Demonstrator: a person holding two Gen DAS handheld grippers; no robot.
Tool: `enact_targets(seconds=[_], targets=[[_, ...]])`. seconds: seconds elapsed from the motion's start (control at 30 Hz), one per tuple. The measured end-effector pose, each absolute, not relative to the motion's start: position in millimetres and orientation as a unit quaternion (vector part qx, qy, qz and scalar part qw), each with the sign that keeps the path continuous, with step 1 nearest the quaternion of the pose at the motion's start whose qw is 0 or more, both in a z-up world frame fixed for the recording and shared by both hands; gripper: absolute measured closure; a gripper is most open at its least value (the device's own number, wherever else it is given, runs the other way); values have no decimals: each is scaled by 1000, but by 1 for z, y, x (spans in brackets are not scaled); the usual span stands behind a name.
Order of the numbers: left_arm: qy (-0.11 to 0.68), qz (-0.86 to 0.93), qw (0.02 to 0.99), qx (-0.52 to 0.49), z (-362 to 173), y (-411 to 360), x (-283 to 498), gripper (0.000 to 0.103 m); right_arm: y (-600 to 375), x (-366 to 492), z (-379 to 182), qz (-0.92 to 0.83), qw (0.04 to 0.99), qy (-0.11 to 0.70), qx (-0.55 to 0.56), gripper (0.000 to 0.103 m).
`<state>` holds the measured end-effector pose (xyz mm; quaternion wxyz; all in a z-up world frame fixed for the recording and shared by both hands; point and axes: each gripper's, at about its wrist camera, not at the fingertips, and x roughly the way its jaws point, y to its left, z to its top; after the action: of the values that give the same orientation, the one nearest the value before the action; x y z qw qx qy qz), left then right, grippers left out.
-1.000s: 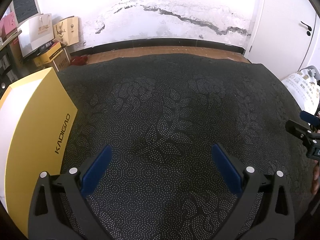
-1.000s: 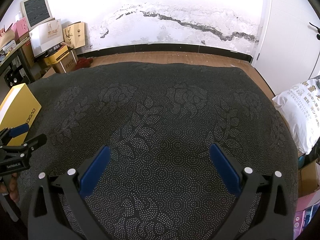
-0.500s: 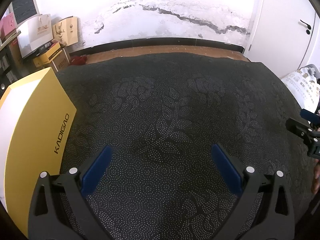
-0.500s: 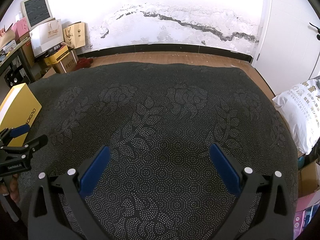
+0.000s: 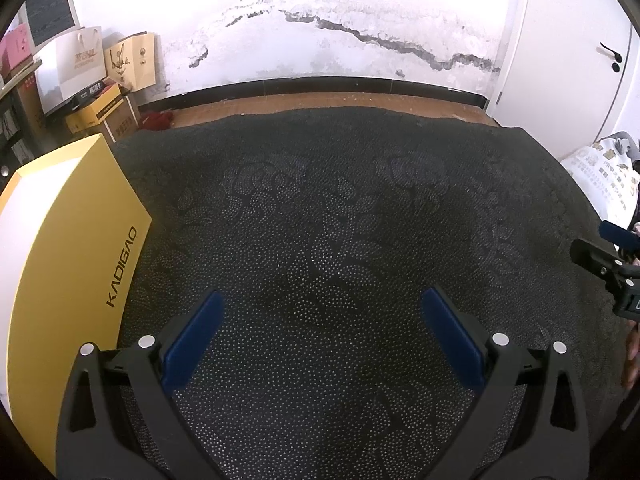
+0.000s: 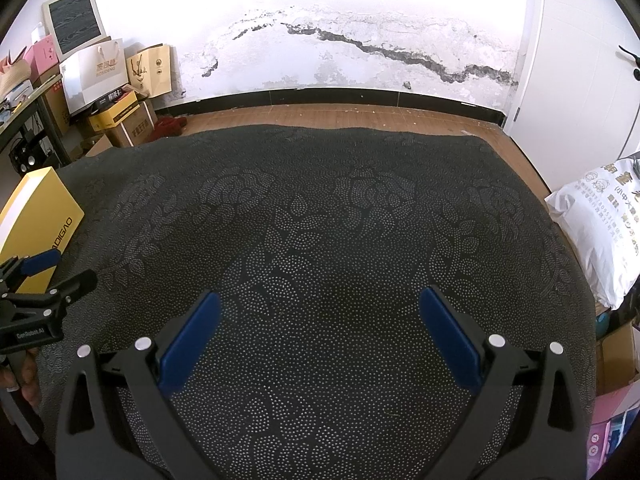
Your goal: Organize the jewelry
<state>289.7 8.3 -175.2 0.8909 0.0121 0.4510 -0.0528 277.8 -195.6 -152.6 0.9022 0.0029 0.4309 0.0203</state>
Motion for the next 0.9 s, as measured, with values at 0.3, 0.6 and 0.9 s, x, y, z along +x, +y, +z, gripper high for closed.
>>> enact_targets(seconds=[0.3, 0.6, 0.9], targets=[[440, -53, 896, -8, -173, 12, 288, 6, -195, 278, -153, 20, 902, 431, 3, 7], [443, -56, 894, 25, -171, 4, 288, 6, -195, 278, -152, 20, 902, 431, 4, 7], [446, -62, 893, 12, -170, 6, 287, 6, -195, 277, -152, 20, 902, 431, 3, 7]])
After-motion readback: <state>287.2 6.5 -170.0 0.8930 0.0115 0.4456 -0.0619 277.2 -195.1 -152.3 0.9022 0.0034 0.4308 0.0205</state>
